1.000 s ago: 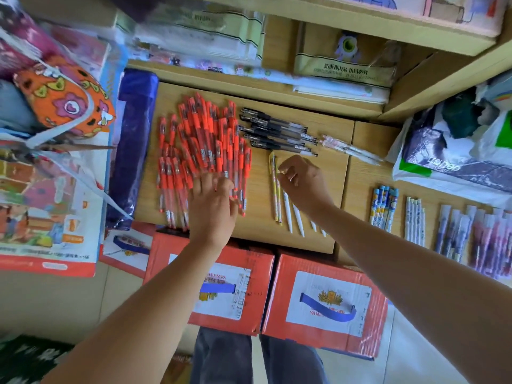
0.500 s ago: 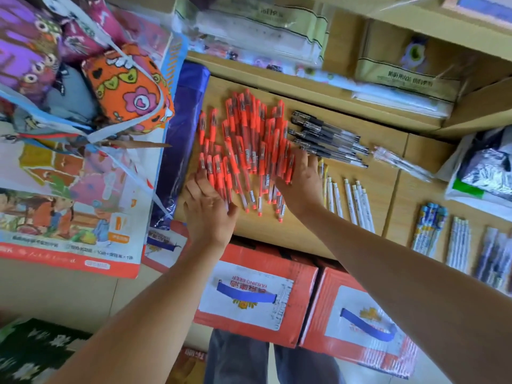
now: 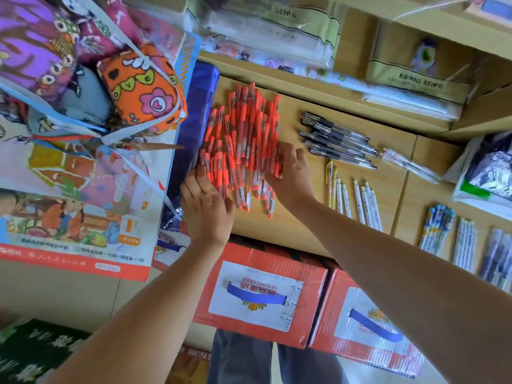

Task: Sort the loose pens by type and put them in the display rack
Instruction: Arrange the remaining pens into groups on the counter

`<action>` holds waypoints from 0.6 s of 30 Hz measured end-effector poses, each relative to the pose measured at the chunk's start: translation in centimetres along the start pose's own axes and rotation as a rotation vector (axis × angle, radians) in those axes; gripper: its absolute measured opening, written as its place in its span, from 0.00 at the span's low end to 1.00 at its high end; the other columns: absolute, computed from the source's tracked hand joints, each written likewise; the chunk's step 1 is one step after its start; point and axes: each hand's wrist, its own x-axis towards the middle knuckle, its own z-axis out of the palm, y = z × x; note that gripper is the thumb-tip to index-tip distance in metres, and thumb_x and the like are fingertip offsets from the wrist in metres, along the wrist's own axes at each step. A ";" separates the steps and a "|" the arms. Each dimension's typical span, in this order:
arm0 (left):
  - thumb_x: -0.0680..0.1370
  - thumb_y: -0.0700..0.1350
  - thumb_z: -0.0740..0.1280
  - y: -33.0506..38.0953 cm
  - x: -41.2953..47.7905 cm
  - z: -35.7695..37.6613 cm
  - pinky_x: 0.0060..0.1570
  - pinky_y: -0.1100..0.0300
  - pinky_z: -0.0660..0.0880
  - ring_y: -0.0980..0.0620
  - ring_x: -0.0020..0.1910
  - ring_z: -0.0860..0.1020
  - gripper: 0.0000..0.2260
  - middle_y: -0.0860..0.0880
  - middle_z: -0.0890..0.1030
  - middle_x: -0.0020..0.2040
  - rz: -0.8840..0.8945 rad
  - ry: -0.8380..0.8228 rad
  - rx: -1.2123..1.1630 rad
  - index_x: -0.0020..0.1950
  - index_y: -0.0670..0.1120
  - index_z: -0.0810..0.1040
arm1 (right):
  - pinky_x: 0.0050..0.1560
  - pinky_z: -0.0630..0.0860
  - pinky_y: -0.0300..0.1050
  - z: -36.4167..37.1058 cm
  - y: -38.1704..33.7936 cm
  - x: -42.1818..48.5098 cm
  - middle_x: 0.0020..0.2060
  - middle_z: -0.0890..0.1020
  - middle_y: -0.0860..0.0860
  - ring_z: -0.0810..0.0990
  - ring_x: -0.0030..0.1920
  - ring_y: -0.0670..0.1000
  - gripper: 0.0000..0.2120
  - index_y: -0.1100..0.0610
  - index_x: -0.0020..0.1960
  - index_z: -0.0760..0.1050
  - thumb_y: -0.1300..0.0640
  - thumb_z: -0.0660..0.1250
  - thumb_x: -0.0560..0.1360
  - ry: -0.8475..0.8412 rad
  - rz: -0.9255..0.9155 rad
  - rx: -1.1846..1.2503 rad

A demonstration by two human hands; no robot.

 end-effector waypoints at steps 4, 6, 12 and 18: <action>0.69 0.47 0.71 0.0 0.1 -0.3 0.55 0.48 0.72 0.40 0.59 0.69 0.31 0.38 0.68 0.65 0.009 0.038 0.028 0.69 0.38 0.65 | 0.45 0.76 0.43 -0.9 0.6 -0.7 0.61 0.71 0.55 0.75 0.48 0.51 0.25 0.56 0.70 0.63 0.55 0.66 0.76 0.037 0.010 0.056; 0.70 0.48 0.70 0.3 0.1 -0.4 0.56 0.48 0.72 0.40 0.61 0.69 0.30 0.39 0.67 0.66 0.042 0.045 0.025 0.69 0.40 0.65 | 0.46 0.78 0.46 -1.2 1.0 -1.0 0.59 0.71 0.55 0.76 0.48 0.51 0.22 0.56 0.69 0.64 0.56 0.64 0.77 0.050 0.031 0.062; 0.70 0.47 0.67 1.9 0.4 -0.8 0.63 0.45 0.69 0.40 0.66 0.66 0.28 0.42 0.65 0.70 0.222 -0.017 0.035 0.70 0.49 0.68 | 0.51 0.73 0.40 -1.1 0.6 -1.2 0.56 0.71 0.53 0.74 0.48 0.49 0.20 0.58 0.69 0.69 0.60 0.64 0.77 -0.034 -0.020 0.105; 0.71 0.47 0.68 2.2 1.3 -0.8 0.62 0.43 0.70 0.39 0.65 0.67 0.26 0.42 0.67 0.69 0.215 -0.036 0.001 0.69 0.48 0.69 | 0.40 0.76 0.45 -1.2 0.7 -0.6 0.53 0.75 0.52 0.77 0.45 0.51 0.21 0.57 0.61 0.69 0.45 0.66 0.75 0.033 0.187 0.001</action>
